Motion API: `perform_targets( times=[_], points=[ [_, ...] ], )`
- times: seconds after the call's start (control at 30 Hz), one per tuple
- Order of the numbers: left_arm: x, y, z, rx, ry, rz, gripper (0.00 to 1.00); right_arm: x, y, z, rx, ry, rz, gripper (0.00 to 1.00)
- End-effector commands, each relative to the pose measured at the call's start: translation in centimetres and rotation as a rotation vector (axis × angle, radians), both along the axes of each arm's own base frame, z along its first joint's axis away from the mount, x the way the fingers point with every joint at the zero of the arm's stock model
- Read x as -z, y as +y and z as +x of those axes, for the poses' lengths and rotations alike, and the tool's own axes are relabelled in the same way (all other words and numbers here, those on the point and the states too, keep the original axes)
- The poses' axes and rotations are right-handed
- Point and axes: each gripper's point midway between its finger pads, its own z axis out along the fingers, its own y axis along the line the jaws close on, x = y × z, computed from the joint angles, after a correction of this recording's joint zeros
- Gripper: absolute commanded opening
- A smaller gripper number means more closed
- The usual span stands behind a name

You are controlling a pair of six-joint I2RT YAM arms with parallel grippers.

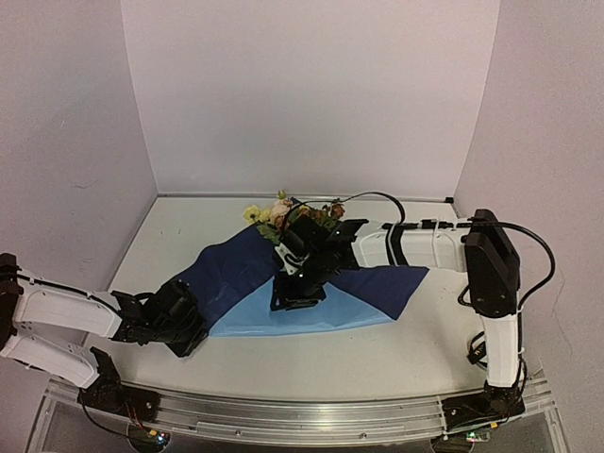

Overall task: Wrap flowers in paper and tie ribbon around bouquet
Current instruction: Fold the 1/4-folded wrapping paper at the center of the board.

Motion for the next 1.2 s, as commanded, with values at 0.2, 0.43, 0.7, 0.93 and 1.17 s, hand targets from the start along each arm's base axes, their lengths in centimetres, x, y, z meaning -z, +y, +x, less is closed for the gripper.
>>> perform_targets(
  times=[0.2, 0.43, 0.7, 0.93, 1.17],
  points=[
    [-3.3, -1.5, 1.8, 0.087, -0.135, 0.035, 0.00, 2.8, 1.9, 0.5, 0.154, 0.096, 0.053, 0.20],
    [-4.0, -1.5, 1.6, 0.103, -0.159, 0.039, 0.00, 4.3, 1.9, 0.6, 0.159, 0.095, 0.041, 0.17],
    [-6.0, -2.2, 1.8, 0.169, -0.238, 0.042, 0.00, 6.1, 1.9, 1.2, 0.146, 0.065, 0.006, 0.16],
    [-8.4, -3.7, 2.2, 0.255, -0.334, 0.033, 0.00, 7.0, 2.1, 1.2, 0.124, 0.043, -0.013, 0.15],
    [-7.9, -2.8, 1.9, 0.230, -0.312, 0.049, 0.00, 5.6, 1.9, 0.9, 0.081, 0.004, -0.008, 0.16]
  ],
)
